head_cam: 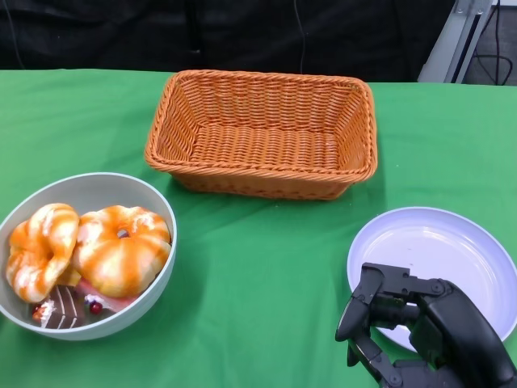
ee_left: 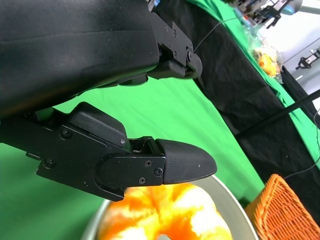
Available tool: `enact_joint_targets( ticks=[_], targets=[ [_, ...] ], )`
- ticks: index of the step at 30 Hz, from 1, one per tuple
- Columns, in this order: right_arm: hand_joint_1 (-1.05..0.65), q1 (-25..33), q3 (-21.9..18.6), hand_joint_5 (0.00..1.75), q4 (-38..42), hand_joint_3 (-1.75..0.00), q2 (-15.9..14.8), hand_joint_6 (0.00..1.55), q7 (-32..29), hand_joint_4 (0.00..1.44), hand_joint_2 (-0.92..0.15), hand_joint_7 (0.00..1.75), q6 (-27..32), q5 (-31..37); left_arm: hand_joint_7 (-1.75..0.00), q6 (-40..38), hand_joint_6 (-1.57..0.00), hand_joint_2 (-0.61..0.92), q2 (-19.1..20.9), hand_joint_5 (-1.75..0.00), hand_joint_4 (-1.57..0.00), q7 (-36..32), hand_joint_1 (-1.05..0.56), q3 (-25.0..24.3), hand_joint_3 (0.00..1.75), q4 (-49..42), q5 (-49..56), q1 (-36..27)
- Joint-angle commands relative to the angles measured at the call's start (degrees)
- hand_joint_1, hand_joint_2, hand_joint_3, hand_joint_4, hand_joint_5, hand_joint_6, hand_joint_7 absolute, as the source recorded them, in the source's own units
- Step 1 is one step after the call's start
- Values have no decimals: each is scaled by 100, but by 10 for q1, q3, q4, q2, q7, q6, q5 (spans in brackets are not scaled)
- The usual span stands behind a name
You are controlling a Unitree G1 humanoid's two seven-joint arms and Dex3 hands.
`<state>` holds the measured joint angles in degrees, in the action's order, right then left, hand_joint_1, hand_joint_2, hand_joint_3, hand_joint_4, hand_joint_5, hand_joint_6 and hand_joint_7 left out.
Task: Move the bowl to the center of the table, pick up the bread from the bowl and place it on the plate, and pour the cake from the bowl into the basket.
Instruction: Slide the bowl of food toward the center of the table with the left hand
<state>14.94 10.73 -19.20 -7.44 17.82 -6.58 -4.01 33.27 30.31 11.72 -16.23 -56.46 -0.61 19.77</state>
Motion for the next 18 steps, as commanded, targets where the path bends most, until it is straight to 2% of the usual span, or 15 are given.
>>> enact_joint_targets(
  ticks=[1, 4, 11, 18],
  targets=[
    [-9, -2, 0, 157, 0, -110, 0, 77, -4, 75, -55, 130, 2, -2, 0, -40, -9, 92, -13, 0, -8, 11, -97, 8, 63, -1, -12, 7],
    [-9, -2, 0, 157, 0, -110, 0, 77, -4, 75, -56, 130, 3, -2, 0, -50, -8, 92, -14, 0, -7, 12, -97, 10, 63, 5, -14, 6],
    [-7, -5, 1, 157, 2, -111, 1, 77, -5, 75, -55, 130, -1, -4, 0, -165, 0, 92, -46, 0, 0, 100, -94, -7, 80, 86, -104, -17],
    [-7, -5, 0, 157, 5, -111, 0, 77, -2, 75, -55, 129, -4, -9, 0, -283, 0, 92, -68, 0, 0, 124, -95, -5, 73, 212, -151, -66]
  ],
)
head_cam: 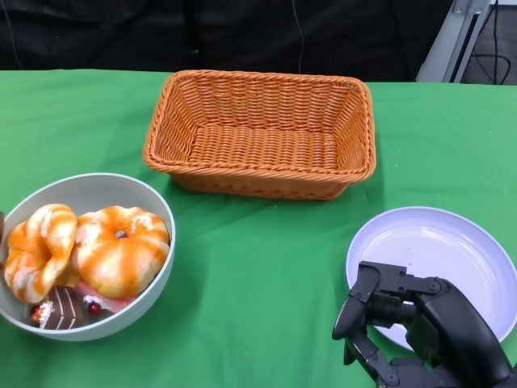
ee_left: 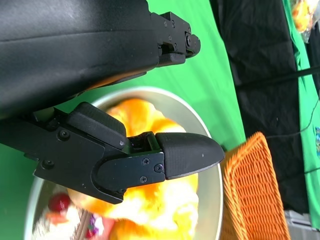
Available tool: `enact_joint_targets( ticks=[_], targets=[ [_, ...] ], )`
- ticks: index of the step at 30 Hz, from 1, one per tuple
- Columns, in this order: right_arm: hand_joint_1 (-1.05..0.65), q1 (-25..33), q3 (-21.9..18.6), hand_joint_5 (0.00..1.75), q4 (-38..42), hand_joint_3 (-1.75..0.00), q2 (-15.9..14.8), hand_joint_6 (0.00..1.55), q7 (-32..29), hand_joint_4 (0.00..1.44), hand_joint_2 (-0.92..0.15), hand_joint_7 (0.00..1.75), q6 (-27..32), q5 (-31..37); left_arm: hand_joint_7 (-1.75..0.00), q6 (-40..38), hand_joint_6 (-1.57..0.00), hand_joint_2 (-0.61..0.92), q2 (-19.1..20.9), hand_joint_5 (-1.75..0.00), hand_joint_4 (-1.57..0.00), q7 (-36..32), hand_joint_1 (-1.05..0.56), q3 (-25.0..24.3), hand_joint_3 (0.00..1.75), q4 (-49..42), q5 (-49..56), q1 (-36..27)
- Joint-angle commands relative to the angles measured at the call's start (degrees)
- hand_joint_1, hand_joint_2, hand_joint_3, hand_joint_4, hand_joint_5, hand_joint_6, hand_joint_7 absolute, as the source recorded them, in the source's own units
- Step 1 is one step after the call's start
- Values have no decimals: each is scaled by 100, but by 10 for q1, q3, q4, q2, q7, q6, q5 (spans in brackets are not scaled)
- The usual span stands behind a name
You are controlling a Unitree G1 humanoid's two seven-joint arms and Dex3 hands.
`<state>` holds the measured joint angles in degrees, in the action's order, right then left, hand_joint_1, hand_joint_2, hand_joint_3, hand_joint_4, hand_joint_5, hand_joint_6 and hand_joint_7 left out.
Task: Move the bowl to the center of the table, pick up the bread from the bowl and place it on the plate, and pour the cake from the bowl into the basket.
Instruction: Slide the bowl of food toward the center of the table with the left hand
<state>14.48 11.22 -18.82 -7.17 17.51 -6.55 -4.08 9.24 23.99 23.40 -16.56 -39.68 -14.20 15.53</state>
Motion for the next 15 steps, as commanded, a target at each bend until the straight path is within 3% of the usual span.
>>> enact_joint_targets(
  ticks=[1, 8, 15],
  targets=[
    [-7, -1, -5, 157, 1, -111, -3, 77, 2, 74, -55, 129, -5, -9, 0, -62, 0, 92, -8, 0, 0, 5, -96, 0, 71, 65, -19, -31],
    [-6, 1, -6, 158, 2, -111, -3, 77, 2, 75, -55, 129, -3, -11, 0, -166, 0, 92, -32, 0, 0, -13, -94, 4, 69, 200, -40, -81],
    [-7, 2, -6, 158, 5, -111, -4, 78, 1, 75, -55, 129, -3, -9, 0, -226, 0, 92, -36, 0, 0, -8, -91, 8, 68, 269, -47, -109]
  ],
)
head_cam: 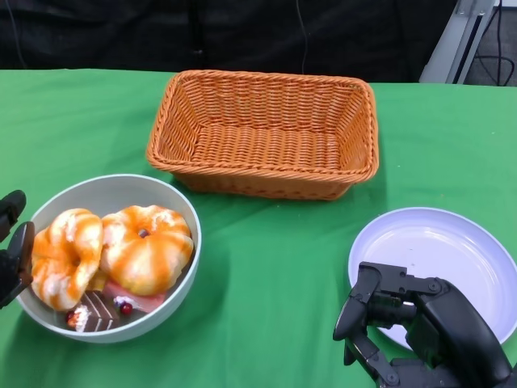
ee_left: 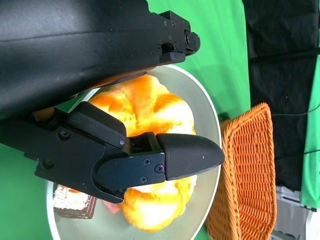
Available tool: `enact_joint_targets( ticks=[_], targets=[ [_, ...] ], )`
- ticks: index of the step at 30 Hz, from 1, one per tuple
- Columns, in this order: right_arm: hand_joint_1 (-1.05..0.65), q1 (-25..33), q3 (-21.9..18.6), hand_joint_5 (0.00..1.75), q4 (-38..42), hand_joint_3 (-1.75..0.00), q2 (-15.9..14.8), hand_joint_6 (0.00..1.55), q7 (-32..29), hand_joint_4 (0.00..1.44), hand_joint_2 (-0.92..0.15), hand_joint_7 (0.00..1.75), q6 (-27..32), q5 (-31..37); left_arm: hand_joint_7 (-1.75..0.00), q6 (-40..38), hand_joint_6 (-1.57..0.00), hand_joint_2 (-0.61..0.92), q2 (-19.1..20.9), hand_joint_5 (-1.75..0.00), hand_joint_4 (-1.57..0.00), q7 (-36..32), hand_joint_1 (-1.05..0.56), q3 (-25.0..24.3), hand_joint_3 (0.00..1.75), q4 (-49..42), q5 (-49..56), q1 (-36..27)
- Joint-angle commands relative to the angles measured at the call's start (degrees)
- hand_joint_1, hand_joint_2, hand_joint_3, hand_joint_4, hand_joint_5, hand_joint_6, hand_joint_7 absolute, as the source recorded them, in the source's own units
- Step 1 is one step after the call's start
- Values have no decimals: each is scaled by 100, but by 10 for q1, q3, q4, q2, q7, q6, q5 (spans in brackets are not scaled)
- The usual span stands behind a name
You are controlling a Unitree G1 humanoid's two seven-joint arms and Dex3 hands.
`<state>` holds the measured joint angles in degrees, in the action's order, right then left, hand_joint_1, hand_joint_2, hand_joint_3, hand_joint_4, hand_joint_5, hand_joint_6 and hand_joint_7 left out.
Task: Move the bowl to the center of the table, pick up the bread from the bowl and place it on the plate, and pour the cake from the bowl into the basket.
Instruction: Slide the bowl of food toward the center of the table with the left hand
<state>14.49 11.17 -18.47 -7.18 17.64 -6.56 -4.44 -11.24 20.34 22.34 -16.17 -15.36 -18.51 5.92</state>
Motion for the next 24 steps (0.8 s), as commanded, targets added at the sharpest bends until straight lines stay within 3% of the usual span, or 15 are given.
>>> enact_joint_targets(
  ticks=[1, 24],
  targets=[
    [-7, 1, -6, 158, 3, -112, -4, 78, 0, 75, -55, 129, -5, -4, 0, -29, 0, 92, -2, 0, 0, -2, -91, 4, 67, 35, -5, -16],
    [-8, 0, -4, 158, 8, -113, -2, 77, -2, 75, -54, 131, -13, -2, 0, -150, 0, 92, -61, 0, 0, -40, -88, 53, 64, 252, -13, -112]
  ],
)
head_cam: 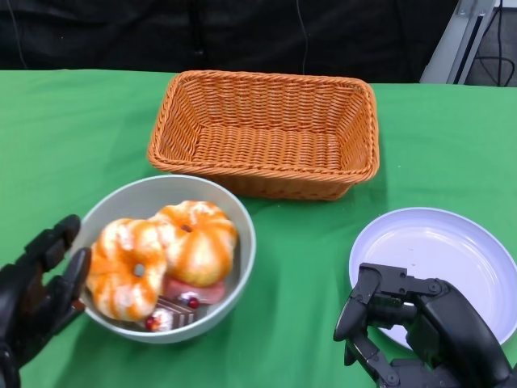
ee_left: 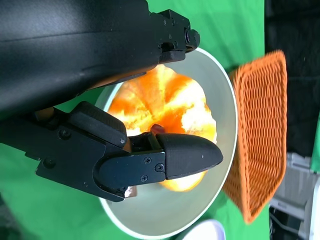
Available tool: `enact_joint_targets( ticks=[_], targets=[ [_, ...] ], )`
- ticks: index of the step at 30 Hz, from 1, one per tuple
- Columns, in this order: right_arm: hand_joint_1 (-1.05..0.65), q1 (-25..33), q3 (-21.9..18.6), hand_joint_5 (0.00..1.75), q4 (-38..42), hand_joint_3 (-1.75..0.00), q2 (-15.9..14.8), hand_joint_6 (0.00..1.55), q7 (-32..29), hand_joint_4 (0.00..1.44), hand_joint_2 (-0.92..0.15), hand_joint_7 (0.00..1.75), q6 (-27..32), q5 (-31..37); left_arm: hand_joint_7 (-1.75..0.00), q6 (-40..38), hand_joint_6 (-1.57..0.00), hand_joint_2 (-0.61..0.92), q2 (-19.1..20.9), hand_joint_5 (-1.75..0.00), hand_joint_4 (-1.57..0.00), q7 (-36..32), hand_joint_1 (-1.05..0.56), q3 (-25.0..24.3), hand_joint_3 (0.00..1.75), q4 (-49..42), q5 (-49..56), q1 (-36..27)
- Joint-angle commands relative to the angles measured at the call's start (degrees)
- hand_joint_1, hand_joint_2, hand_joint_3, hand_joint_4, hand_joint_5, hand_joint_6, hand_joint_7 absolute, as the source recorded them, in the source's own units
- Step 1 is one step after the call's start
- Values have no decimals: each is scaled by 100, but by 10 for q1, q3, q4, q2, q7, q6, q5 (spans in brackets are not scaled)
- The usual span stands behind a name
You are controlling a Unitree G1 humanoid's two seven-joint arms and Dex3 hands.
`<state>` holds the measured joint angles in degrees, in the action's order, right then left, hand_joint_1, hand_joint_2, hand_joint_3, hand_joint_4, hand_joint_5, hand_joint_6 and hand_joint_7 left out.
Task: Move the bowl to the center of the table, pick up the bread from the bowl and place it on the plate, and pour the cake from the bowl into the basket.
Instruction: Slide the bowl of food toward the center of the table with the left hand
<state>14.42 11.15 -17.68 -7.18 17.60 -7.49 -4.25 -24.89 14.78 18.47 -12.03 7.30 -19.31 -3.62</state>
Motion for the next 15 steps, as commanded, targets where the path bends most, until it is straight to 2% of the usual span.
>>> enact_joint_targets(
  ticks=[1, 7, 15],
  targets=[
    [-8, 1, -4, 158, 0, -113, -2, 77, -2, 75, -54, 131, -3, -4, 0, -16, 0, 92, -7, 0, 0, -1, -88, 14, 64, 33, -6, -21],
    [-7, 2, -5, 158, -3, -112, -2, 77, -1, 75, -55, 130, 2, -8, 0, -40, 0, 92, -20, 0, 0, -5, -86, 20, 64, 69, -21, -37],
    [-8, 3, -6, 158, 0, -111, -4, 78, 1, 75, -55, 129, -4, -7, -1, -47, -3, 92, -38, 0, 0, -13, -85, 54, 61, 132, -24, -78]
  ],
)
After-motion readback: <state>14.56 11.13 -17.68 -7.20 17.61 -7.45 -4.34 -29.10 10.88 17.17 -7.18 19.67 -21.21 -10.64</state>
